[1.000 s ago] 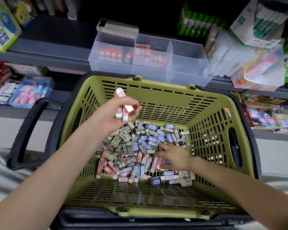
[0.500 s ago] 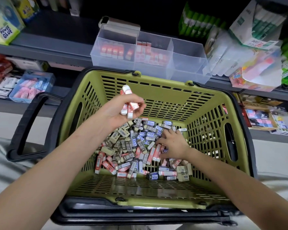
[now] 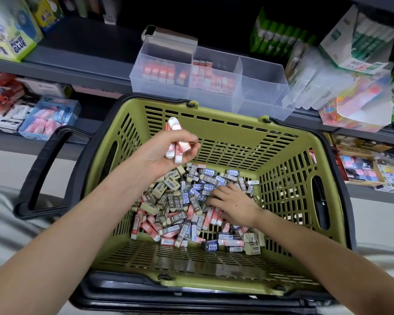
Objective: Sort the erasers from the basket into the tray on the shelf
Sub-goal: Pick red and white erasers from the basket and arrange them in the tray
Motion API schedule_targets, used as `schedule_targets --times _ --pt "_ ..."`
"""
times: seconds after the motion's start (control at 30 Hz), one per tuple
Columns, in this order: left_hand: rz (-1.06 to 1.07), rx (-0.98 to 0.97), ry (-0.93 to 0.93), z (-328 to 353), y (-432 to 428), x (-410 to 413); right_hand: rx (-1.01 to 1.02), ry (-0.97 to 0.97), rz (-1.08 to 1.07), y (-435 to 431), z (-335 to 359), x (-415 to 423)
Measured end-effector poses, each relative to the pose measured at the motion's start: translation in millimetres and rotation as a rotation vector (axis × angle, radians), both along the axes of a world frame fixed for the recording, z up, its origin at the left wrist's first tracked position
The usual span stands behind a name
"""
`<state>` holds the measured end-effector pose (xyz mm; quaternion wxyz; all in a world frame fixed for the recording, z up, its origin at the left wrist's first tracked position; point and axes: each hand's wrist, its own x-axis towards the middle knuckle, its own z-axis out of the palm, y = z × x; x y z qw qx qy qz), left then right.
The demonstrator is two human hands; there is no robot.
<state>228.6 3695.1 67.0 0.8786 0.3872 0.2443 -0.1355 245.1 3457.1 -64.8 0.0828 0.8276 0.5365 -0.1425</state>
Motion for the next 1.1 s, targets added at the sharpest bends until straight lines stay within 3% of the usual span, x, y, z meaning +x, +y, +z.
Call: schedule_targets --times 0.2,0.3,0.47,0.7,1.0,1.1 --pt "-0.011 -0.004 -0.002 2.2 -1.3 1.5 0.090 0.108 0.036 -5.3 -3.2 0.0" --pt "-0.023 0.008 -0.001 2.2 -3.2 1.8 -0.019 0.146 0.116 -2.6 -8.4 -4.5" --pt "-0.013 0.005 -0.002 3.6 -2.6 2.5 -0.156 0.074 0.043 2.2 -5.5 14.4" --pt "-0.012 0.001 -0.004 4.5 -2.8 2.2 -0.232 -0.001 0.275 6.2 -8.8 23.3" --pt "0.013 0.020 0.031 -1.4 -0.5 3.4 -0.109 -0.005 0.216 -7.5 -18.6 20.7" --pt "0.020 0.092 0.031 -3.6 1.8 3.4 0.063 0.099 0.052 -13.2 -11.5 13.3"
